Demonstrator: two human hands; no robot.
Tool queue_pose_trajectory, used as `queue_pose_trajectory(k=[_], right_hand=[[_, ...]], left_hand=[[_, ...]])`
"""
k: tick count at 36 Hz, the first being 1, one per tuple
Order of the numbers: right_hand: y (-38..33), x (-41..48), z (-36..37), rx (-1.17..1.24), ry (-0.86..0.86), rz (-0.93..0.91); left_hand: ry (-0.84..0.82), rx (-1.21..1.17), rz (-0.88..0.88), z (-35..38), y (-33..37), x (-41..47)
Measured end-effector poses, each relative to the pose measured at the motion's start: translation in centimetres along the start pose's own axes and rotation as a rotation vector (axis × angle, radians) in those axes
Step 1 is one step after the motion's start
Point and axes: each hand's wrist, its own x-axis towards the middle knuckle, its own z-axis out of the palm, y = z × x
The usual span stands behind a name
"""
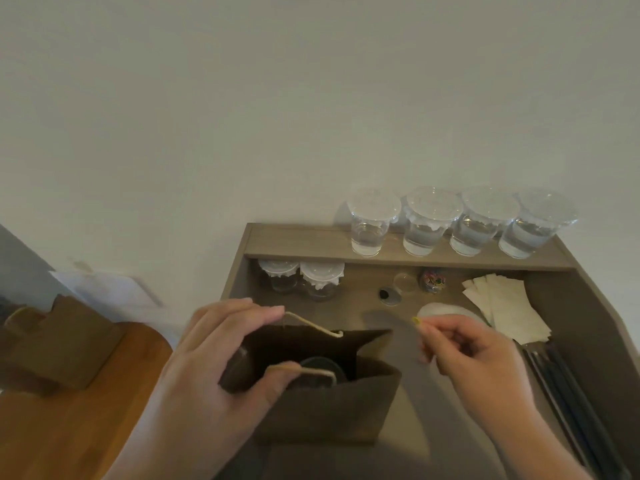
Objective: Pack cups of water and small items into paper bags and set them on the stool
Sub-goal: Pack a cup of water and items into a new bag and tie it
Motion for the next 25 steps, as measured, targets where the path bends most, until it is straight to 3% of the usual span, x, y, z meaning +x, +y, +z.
queue_pose_trajectory(k=[5,12,17,20,23,25], right_hand=[[-8.1,-3.3,1.2,0.087,-0.087,-0.275],[-6.2,-4.7,5.9,-0.197,-0.145,-0.211],[-5.8,-5.7,5.7,-0.221,-0.028,-0.297],[-7.0,-5.6,4.0,-0.203,-0.027,-0.313],[-8.3,-5.9,3.5,-0.168,-0.124,-0.33],[-9.0,-6.5,3.9,-0.104,-0.196,-0.333]], left_hand=[[-0.183,0.004,0.237,-1.2,1.4,0.5],[-0.298,-0.01,0.134,0.6,-0.7,-0.6],[-0.415,-0.225,0.051,-1.3,-0.9,-1.6],[-0.295,-0.421,0.028,-2.5,-0.8,-1.5],[-0.064,-0.319,0.008,-2.8,0.0,-0.8],[-0.054,-0.262,0.034,-3.0,0.8,-0.3]])
